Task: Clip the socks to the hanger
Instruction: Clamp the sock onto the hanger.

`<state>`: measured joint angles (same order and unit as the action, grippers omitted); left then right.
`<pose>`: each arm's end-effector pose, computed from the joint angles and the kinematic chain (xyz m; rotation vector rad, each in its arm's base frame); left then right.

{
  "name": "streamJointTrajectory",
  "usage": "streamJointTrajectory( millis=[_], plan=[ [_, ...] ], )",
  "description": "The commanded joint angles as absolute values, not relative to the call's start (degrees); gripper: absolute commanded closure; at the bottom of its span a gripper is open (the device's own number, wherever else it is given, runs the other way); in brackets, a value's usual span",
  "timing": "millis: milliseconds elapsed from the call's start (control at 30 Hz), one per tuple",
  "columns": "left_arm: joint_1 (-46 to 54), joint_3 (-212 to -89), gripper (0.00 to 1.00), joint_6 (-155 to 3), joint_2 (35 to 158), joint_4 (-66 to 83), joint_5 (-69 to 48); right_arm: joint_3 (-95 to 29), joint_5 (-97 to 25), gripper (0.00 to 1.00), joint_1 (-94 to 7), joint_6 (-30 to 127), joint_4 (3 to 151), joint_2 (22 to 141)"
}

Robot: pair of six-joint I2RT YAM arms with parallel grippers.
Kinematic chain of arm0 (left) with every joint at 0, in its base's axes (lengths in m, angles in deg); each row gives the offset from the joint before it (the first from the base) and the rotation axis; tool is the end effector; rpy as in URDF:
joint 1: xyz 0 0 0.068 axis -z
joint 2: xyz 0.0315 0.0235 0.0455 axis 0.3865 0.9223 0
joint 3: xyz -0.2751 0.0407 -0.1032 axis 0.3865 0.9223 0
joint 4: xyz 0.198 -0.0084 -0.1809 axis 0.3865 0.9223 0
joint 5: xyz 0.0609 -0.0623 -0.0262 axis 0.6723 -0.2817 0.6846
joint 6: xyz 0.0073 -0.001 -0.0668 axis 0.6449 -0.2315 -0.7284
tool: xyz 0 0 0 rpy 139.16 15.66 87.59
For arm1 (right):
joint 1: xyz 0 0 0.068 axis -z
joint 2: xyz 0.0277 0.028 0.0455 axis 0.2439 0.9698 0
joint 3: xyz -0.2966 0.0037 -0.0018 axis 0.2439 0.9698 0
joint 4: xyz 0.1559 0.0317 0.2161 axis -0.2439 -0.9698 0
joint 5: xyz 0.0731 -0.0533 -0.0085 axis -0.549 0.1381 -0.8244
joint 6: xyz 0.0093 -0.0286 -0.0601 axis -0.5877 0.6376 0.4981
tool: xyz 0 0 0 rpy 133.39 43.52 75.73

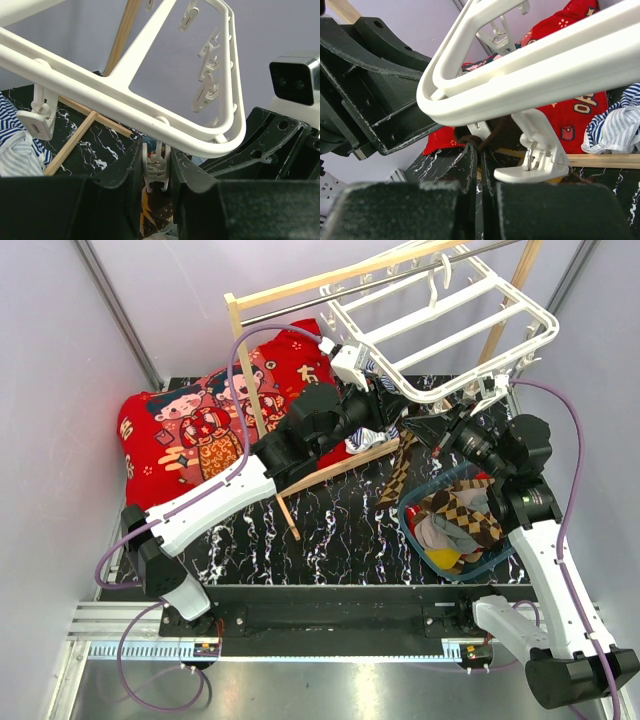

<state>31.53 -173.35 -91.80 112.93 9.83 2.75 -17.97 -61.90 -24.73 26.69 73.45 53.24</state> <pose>0.2408 -0.3271 0.4827 0.3054 1.5735 -1.0657 0.1972 0.0672 0.4448 -0.2429 1.5818 0.9803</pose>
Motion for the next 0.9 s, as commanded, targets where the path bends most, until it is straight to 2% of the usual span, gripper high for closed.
streamJointTrajectory(
  millis=[0, 67, 233, 333, 367, 433, 467, 500, 567, 600, 667, 700, 867],
  plan=[
    [31.4, -175.7, 1.00, -90.7, 112.5, 8.5, 1.6, -21.5, -61.0, 1.00, -25.5, 27.3, 77.0, 53.6],
    [31.4, -175.7, 1.00, -90.6, 112.4, 8.6, 1.6, -22.0, -60.9, 1.00, -25.5, 27.4, 77.0, 53.8],
    [31.5, -175.7, 0.90, -90.1, 112.4, 9.0, 1.6, -22.6, -61.0, 1.00, -25.8, 27.1, 79.1, 54.1],
    [31.4, -175.7, 0.84, -89.7, 112.2, 9.3, 2.0, -22.8, -61.1, 0.95, -25.8, 27.0, 79.2, 54.3],
    [31.4, -175.7, 0.78, -89.5, 112.1, 9.4, 2.2, -22.8, -61.1, 0.86, -25.8, 27.0, 79.3, 54.5],
    [31.4, -175.7, 0.71, -89.1, 111.8, 9.5, 2.9, -22.7, -61.3, 0.75, -25.9, 27.0, 79.3, 54.4],
    [31.4, -175.5, 0.64, -89.0, 111.7, 9.4, 3.1, -22.6, -61.4, 0.69, -25.9, 27.0, 79.3, 54.3],
    [31.4, -175.4, 0.60, -88.7, 111.5, 9.4, 3.5, -22.4, -61.4, 0.56, -25.8, 27.2, 79.2, 54.2],
    [31.3, -175.4, 0.54, -87.9, 111.3, 9.5, 4.5, -22.3, -61.2, 0.48, -25.9, 27.7, 78.4, 53.5],
    [31.1, -175.5, 0.50, -87.7, 111.2, 9.8, 4.6, -22.3, -60.9, 0.37, -25.8, 28.5, 77.8, 53.0],
    [30.6, -175.2, 0.47, -87.6, 111.0, 9.9, 5.0, -21.9, -60.0, 0.31, -25.8, 29.6, 75.1, 51.4],
    [30.0, -175.1, 0.46, -87.6, 110.7, 10.1, 5.1, -21.4, -59.7, 0.25, -25.9, 30.7, 73.2, 50.7],
    [27.9, -173.2, 0.44, -87.8, 109.6, 10.2, 6.4, -19.1, -55.6, 0.17, -25.9, 36.0, 67.0, 45.5]
  ],
)
